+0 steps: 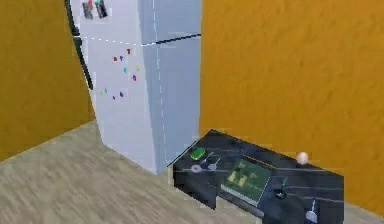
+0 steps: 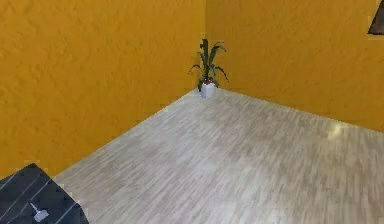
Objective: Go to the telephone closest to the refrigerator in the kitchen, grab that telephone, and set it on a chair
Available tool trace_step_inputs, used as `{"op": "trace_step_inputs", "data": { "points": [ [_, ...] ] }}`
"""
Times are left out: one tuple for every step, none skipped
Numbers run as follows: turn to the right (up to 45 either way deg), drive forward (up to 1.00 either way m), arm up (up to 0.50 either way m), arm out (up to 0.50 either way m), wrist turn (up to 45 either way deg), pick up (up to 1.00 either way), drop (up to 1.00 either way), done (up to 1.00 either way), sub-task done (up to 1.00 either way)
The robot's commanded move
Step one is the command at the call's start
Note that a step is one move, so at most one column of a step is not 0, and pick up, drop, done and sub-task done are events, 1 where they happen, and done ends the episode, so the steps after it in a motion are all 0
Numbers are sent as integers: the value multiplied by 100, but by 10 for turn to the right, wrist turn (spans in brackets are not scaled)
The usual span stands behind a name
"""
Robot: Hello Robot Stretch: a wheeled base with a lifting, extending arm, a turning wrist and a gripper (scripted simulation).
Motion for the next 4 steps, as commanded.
{"op": "trace_step_inputs", "data": {
  "points": [
    [-30, 0, 0, 0, 0, 0, 0, 0, 0],
    [0, 45, 0, 0, 0, 0, 0, 0, 0],
    [-450, 0, 0, 0, 0, 0, 0, 0, 0],
    [-450, 0, 0, 0, 0, 0, 0, 0, 0]
  ]
}}
